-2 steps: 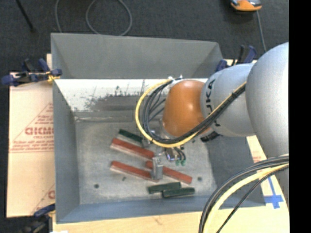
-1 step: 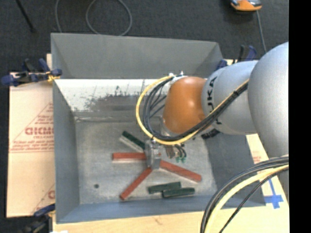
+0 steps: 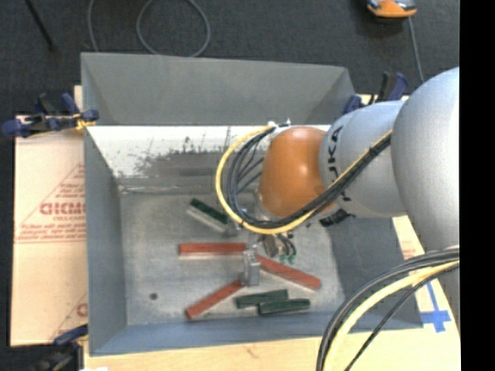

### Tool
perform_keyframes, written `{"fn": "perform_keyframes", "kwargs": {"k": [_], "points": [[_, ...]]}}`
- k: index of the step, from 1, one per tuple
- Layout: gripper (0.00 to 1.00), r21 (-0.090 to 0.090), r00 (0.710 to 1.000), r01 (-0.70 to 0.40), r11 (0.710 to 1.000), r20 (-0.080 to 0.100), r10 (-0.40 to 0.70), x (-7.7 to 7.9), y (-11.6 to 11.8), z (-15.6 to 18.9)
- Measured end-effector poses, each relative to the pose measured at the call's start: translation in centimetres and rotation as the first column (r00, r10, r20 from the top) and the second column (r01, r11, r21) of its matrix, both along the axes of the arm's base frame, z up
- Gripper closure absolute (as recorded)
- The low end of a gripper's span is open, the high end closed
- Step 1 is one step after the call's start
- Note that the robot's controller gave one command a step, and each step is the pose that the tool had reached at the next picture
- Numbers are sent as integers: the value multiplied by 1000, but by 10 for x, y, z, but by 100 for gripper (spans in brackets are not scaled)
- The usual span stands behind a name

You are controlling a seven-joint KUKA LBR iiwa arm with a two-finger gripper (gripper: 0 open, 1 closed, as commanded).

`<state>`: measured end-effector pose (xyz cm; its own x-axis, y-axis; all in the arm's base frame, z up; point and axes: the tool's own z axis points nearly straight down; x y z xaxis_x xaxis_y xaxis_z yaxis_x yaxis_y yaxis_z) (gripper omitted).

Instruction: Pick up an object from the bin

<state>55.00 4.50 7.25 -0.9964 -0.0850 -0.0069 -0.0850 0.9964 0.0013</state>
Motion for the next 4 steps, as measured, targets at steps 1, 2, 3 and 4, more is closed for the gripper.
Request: {"fn": "perform_keyframes", "kwargs": {"k": [1, 2, 3, 4], "points": [[100, 1, 1000, 1, 1000, 3, -1, 1, 0, 1], [100, -6, 956, -292, 956, -1, 292, -8, -43, 28], [0, -3, 957, -291, 957, -2, 291, -8, -41, 27], [0, -1, 964, -267, 964, 0, 267, -64, 7, -3]]}}
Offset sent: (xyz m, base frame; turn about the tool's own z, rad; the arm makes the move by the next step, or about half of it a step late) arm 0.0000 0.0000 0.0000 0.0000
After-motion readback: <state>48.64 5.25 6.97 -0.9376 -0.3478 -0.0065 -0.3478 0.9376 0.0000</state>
